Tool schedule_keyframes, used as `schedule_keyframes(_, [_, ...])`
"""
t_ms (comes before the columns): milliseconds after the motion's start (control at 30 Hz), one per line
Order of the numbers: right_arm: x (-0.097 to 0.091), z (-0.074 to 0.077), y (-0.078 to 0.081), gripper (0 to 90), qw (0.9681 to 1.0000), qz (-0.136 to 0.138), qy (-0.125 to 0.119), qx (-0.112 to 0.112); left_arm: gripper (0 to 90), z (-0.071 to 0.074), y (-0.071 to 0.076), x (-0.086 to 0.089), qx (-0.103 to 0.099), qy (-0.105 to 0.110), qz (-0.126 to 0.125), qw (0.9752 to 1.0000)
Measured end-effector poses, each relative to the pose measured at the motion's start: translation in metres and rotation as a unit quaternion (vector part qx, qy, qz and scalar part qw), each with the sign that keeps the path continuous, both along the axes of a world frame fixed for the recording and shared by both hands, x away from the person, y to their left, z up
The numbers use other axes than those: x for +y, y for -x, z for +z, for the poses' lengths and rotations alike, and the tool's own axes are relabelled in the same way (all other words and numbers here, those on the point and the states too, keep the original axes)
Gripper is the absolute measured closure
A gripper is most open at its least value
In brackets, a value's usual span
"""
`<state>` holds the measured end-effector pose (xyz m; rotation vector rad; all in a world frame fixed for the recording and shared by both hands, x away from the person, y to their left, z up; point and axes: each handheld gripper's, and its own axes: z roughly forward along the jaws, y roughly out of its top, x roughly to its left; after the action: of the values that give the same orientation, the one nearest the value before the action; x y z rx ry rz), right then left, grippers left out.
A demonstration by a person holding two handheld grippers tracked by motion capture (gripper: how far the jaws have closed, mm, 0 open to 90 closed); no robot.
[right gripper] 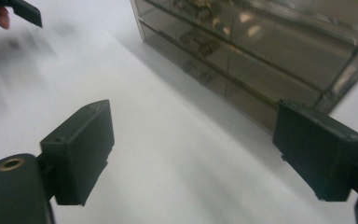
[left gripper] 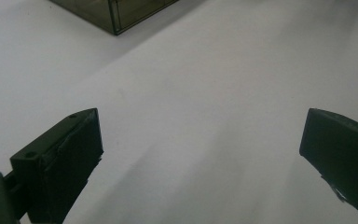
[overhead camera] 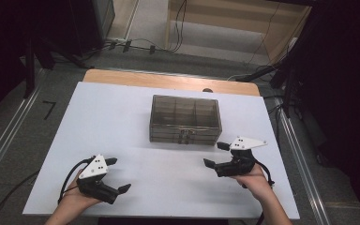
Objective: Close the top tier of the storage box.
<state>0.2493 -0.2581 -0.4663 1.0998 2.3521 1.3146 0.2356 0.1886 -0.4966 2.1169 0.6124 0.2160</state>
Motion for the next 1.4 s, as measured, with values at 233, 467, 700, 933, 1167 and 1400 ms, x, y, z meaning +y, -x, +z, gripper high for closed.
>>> schedule_keyframes(233, [-0.011, -0.01, 0.011, 8.2, 0.9997, -0.025, -0.004, -0.005, 0.0, 0.0, 0.0, 0.0, -0.001, 0.001, 0.002, 1.0])
schedule_keyframes(467, [-0.019, -0.017, 0.021, 7.4, 0.9994, -0.033, 0.002, -0.01, 0.0, 0.0, 0.0, 0.001, -0.001, 0.0, 0.001, 1.0])
schedule_keyframes(700, [-0.021, -0.029, 0.03, 1.8, 0.9993, -0.037, 0.001, 0.001, 0.0, 0.0, 0.0, 0.001, -0.003, 0.001, 0.003, 1.0])
schedule_keyframes(933, [-0.022, -0.04, 0.036, 1.1, 0.9991, -0.042, 0.002, 0.001, 0.0, 0.001, 0.0, 0.003, -0.003, -0.001, 0.007, 1.0])
schedule_keyframes(1167, [-0.026, -0.042, 0.041, 0.6, 0.9989, -0.043, 0.004, -0.016, 0.0, 0.001, 0.0, 0.005, -0.004, -0.001, 0.011, 0.9999])
schedule_keyframes(1400, [-0.033, -0.043, 0.044, 0.3, 0.999, -0.043, 0.006, -0.014, 0.0, 0.002, 0.0, 0.006, -0.006, -0.001, 0.015, 0.9999])
